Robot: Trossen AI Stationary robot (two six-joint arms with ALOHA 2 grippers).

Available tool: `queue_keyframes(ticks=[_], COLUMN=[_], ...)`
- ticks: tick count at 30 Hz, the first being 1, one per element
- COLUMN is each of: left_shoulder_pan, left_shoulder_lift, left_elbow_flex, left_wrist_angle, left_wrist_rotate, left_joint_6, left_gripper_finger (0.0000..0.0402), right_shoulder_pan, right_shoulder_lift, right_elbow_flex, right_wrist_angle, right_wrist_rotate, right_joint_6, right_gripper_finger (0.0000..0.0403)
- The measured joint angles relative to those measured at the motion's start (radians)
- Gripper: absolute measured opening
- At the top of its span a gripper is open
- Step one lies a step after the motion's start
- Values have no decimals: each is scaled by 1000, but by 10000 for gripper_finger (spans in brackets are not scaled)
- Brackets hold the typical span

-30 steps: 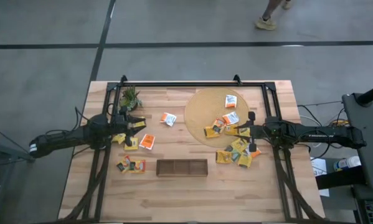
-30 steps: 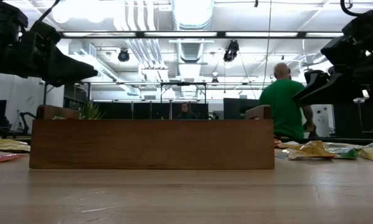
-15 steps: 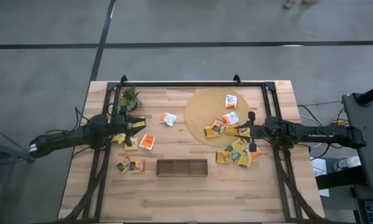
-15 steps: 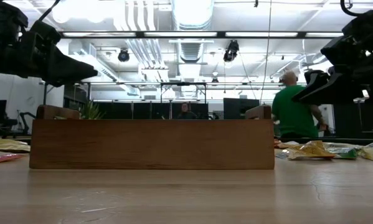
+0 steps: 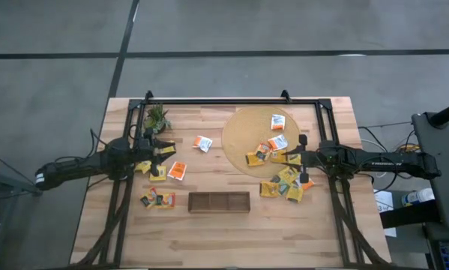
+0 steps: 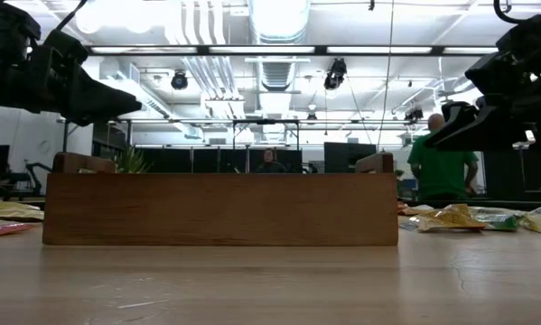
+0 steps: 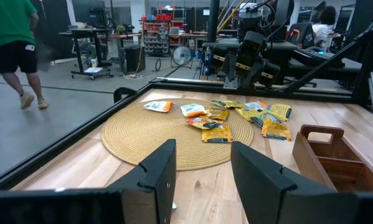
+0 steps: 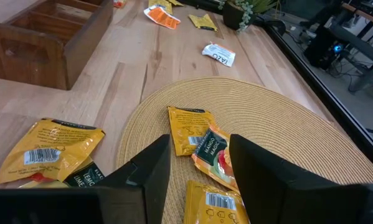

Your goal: Pick & Place Tea

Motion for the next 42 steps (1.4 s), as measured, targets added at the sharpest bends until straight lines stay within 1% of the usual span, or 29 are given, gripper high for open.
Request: queue_keyframes(ticks=[19,22,25,29,31,33,37,39,42], left_shoulder_pan=[0,0,0,0,0,0,0,0,0], left_shoulder_lift=[0,0,0,0,0,0,0,0,0], left_elbow_flex=[0,0,0,0,0,0,0,0,0], left_wrist_angle=[0,0,0,0,0,0,0,0,0], left_wrist_rotate=[0,0,0,0,0,0,0,0,0], left_joint_6=[0,0,0,0,0,0,0,0,0], left_gripper_finger=[147,147,147,147,147,147,147,147,147], right_shoulder_pan=[0,0,0,0,0,0,0,0,0], right_shoulder_lift=[0,0,0,0,0,1,-1,-2,-3], right_elbow_flex=[0,0,0,0,0,0,0,0,0], right_wrist_angle=[3,64,237,559,715,894,1260,1391,1509], right_wrist_rotate=[0,-1,-7,-6,-1,-1,-1,-1,-1], right_joint_6=[3,24,102,213,225,193,52,24,37], right_gripper_finger=[162,162,162,162,162,162,162,162,162])
